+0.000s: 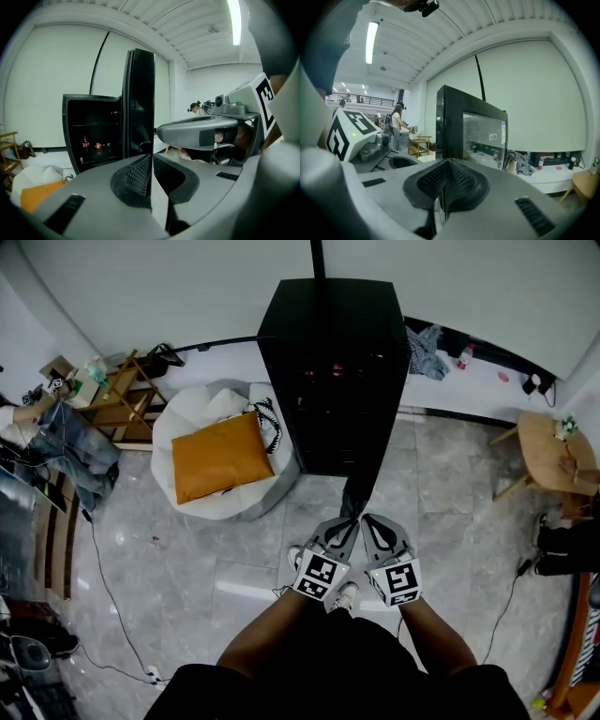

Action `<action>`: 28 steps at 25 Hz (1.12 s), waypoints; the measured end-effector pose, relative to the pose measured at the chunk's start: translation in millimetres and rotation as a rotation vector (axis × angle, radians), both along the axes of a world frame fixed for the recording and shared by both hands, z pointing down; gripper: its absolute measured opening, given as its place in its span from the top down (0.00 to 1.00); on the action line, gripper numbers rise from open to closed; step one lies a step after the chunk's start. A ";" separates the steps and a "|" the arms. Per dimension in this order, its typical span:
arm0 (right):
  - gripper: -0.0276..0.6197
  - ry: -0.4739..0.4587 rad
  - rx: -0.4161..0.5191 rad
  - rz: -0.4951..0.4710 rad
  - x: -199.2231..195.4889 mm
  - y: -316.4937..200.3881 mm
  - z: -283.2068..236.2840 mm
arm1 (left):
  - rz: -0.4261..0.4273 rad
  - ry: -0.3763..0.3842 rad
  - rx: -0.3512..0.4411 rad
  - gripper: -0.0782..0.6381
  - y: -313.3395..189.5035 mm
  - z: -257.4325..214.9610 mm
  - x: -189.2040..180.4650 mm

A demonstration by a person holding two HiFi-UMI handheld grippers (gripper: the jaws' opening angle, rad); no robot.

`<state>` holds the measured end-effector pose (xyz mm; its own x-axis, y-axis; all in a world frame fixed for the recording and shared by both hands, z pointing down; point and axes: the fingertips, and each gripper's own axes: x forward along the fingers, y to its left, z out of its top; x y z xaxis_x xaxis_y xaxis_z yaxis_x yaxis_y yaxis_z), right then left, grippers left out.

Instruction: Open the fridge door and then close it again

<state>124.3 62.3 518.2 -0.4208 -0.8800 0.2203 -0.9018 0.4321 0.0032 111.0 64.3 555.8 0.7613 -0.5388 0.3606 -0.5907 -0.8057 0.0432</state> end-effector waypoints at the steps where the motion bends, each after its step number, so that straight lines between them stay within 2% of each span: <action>1: 0.94 -0.001 0.002 0.004 2.1 0.4 -0.5 | 0.007 -0.002 0.007 0.84 2.2 -1.4 2.2; 10: 0.94 -0.026 -0.013 0.057 22.7 5.5 7.3 | -0.037 -0.008 0.018 0.86 0.8 -9.4 -12.2; 28: 0.94 -0.036 0.021 0.072 17.6 -5.6 -4.4 | -0.196 0.049 0.046 0.86 -20.1 -31.8 -64.1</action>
<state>141.9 56.8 513.8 -0.3634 -0.9126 0.1873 -0.9304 0.3661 -0.0213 46.9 44.1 523.9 0.6561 -0.6936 0.2974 -0.7347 -0.6771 0.0417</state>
